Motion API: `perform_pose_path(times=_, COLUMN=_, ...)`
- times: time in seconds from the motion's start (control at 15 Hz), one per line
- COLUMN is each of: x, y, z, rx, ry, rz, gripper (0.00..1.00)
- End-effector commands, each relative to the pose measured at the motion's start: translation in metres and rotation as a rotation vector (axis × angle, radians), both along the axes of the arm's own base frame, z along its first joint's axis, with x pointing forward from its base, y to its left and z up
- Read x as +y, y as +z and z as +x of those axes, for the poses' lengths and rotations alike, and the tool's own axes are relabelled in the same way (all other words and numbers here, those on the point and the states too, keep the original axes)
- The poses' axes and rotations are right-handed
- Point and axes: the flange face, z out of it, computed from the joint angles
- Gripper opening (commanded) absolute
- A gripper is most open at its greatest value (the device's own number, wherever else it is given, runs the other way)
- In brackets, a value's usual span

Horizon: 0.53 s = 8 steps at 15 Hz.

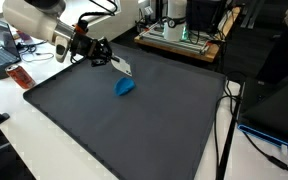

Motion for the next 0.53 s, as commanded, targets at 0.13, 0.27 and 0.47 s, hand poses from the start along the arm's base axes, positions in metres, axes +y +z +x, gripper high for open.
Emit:
perform_pose_path(times=0.13, x=-0.014, y=-0.019, z=0.011, rx=0.056, ry=0.01, rz=0.141, gripper=0.01)
perform_pose_path(times=0.27, x=-0.016, y=-0.028, z=0.012, rx=0.078, ry=0.008, rz=0.165, gripper=0.01)
perform_pose_path(times=0.47, x=-0.017, y=-0.04, z=0.014, rx=0.106, ry=0.01, rz=0.19, gripper=0.01)
